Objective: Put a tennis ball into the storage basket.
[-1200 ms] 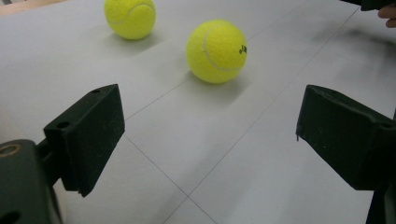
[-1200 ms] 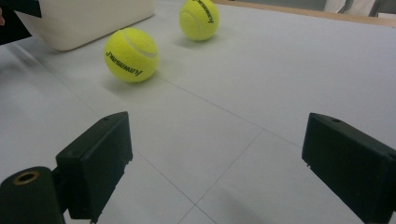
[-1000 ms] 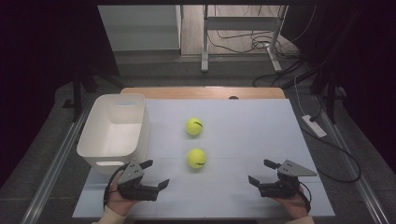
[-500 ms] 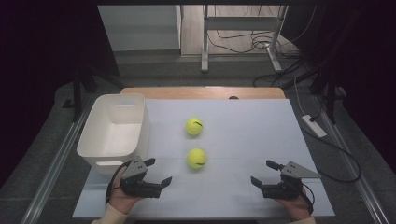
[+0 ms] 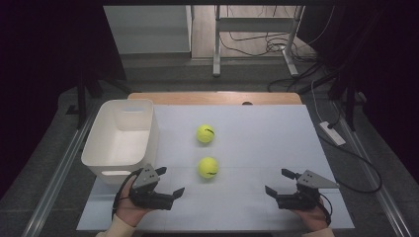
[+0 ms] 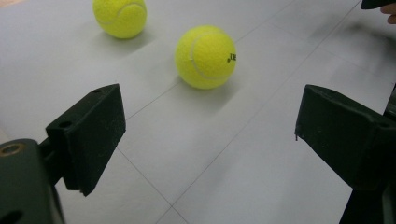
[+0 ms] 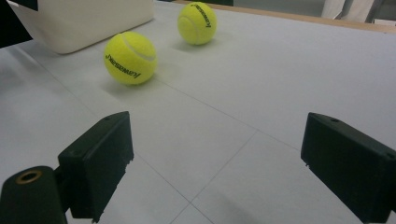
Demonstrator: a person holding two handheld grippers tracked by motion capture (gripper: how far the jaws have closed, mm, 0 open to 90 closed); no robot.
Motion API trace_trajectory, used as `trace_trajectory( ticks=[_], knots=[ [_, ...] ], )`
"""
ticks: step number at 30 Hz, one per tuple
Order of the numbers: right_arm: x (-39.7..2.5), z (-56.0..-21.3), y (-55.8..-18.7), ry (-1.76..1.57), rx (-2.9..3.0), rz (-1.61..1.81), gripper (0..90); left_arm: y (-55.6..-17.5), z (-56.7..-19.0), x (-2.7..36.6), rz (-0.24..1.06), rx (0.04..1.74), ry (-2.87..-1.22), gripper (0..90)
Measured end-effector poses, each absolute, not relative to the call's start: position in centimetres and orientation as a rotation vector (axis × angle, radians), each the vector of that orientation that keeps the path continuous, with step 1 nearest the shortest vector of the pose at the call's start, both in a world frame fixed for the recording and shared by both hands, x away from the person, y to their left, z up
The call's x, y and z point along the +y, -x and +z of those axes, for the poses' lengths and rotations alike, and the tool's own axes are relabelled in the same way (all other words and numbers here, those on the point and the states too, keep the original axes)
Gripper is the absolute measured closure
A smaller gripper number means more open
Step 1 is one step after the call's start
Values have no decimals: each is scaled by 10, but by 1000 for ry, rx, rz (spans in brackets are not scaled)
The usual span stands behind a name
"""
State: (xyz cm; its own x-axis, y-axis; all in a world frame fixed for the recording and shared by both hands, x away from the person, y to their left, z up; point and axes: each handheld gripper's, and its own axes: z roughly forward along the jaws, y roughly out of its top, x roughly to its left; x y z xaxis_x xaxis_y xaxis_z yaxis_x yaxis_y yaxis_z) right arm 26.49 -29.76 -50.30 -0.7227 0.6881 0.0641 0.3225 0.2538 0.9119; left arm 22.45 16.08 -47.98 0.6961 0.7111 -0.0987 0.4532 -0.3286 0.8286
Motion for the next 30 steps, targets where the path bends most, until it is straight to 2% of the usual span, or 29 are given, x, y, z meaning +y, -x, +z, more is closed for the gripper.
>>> trace_trajectory(
  ticks=[10,30],
  knots=[
    [-292,-503,-266,-902,2203,1453,93,-232,-477,155,316,912,-2003,93],
    [-290,-504,-264,-886,2219,1456,96,-250,-465,118,289,857,-2070,96]
  ],
)
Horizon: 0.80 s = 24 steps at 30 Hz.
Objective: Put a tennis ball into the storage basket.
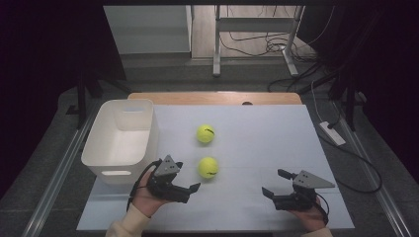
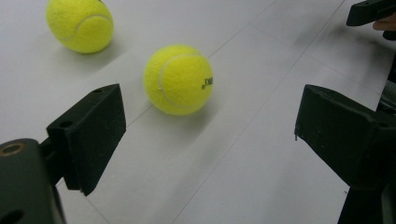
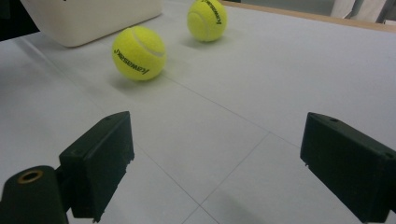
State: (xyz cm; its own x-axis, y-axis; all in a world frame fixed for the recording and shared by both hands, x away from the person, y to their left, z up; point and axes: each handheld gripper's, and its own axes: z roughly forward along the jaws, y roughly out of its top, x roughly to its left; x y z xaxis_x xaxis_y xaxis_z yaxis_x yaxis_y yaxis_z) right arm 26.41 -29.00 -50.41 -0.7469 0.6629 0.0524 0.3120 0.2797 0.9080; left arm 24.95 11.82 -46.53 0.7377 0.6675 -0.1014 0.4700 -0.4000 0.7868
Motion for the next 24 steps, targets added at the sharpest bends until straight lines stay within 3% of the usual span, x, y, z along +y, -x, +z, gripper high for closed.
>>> trace_trajectory(
  ticks=[24],
  knots=[
    [-295,-507,-264,-896,2215,1440,98,-287,-470,86,250,859,-2143,92]
  ],
)
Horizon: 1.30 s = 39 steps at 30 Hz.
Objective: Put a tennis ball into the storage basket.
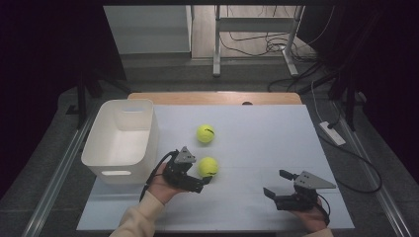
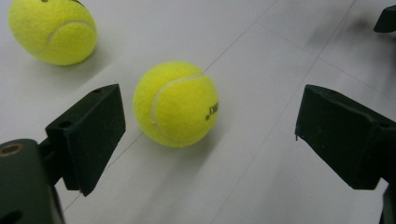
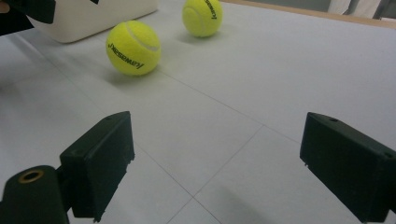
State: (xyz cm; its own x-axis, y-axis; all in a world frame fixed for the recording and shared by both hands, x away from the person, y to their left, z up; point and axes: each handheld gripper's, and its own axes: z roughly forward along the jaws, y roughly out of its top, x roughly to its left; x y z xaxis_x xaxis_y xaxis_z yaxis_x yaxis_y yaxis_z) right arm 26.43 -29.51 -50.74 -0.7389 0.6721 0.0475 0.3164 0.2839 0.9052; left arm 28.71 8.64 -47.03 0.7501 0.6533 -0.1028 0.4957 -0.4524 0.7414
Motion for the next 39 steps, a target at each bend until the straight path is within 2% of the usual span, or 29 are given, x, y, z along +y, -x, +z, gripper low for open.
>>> trace_trajectory(
  ticks=[39],
  knots=[
    [-293,-510,-269,-892,2229,1409,100,-329,-489,58,185,930,-2281,42]
  ],
)
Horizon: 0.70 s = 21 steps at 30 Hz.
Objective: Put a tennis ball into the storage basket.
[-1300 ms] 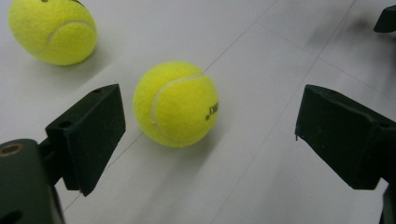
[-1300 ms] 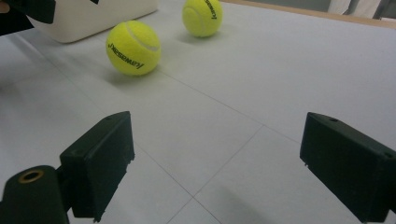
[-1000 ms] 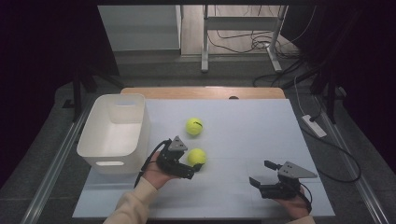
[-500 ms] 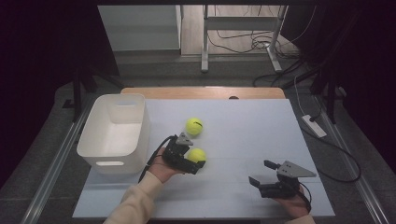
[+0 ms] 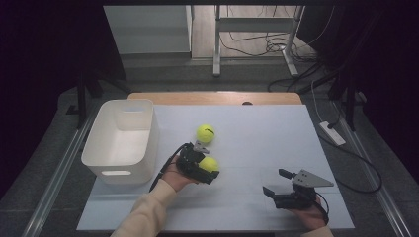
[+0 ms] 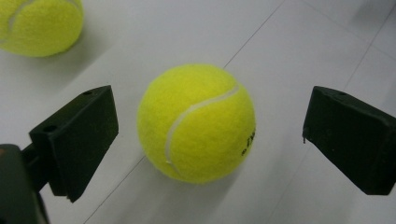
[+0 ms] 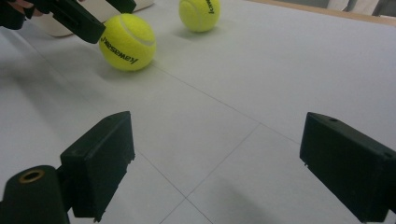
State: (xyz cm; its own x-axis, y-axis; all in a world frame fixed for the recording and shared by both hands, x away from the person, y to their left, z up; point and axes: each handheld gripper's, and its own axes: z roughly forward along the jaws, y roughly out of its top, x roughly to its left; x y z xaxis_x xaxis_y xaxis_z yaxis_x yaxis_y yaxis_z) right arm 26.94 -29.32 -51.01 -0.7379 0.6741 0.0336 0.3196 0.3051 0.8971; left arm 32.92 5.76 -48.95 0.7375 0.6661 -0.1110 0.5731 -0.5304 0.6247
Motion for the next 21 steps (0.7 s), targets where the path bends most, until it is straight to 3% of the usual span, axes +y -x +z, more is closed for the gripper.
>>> trace_trajectory(
  ticks=[9,11,12,13,14,21],
  knots=[
    [-293,-510,-269,-883,2234,1411,100,-335,-501,53,191,946,-2337,39],
    [-293,-510,-270,-883,2234,1411,100,-335,-501,53,201,952,-2336,74],
    [-292,-510,-270,-882,2232,1415,100,-335,-501,53,204,961,-2327,154],
    [-292,-510,-270,-882,2232,1415,100,-335,-501,53,198,962,-2325,154],
    [-292,-510,-270,-881,2233,1415,100,-335,-501,54,194,959,-2324,239],
    [-292,-510,-270,-881,2229,1416,100,-334,-499,55,201,958,-2317,265]
  ],
)
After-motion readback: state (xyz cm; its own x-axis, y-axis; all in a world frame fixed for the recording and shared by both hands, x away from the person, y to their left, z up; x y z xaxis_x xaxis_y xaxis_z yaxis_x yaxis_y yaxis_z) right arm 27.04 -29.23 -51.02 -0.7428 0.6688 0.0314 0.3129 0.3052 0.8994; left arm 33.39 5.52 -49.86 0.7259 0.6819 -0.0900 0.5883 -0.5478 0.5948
